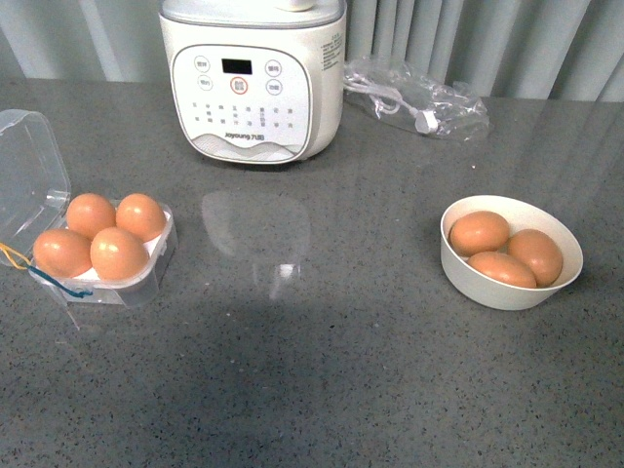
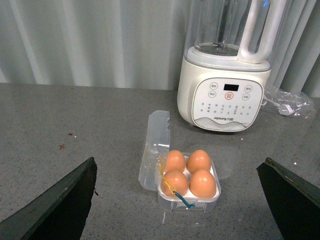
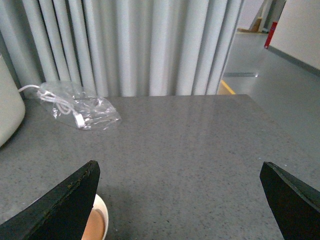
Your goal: Put egg into box
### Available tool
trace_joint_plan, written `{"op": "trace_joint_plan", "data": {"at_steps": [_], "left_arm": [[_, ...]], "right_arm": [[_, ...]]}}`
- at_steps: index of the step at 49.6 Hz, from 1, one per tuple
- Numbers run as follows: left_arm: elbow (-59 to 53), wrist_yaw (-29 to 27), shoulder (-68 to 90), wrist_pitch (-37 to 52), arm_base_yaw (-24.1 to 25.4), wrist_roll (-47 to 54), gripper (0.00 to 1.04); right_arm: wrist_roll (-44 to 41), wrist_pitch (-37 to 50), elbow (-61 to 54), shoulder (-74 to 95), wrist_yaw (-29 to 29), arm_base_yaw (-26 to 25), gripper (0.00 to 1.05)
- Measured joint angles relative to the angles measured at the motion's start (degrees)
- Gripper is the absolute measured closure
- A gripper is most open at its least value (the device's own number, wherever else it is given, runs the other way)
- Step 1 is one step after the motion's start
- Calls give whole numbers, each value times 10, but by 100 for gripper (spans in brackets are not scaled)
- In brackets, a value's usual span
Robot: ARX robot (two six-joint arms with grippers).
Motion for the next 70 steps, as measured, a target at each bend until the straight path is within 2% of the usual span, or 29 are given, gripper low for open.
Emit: {"op": "trace_joint_plan", "data": {"at_steps": [9,14,15,16,28,35,52,70], "left_arm": [[0,0,0,0,0,0,7],[0,0,0,0,0,0,7],[0,0,0,0,0,0,7],[0,0,0,0,0,0,7],[0,0,0,0,0,0,7],[0,0,0,0,0,0,7],[0,0,0,0,0,0,7],[0,0,0,0,0,0,7]], "right_arm": [[-31,30,-87,-87,20,18,7],[-5,24,-96,-110,-99,-14,24],[0,16,-99,-120,-141,-29,29],[2,12,-101,-127,-152,-36,33],[11,-1,-136,-177,-159,-56,72],[12,-57,-137,-239,-161,-56,102],[13,-175,-137,-361,-162,-56,102],[13,-238,-137,-425,-162,-56,102]]}}
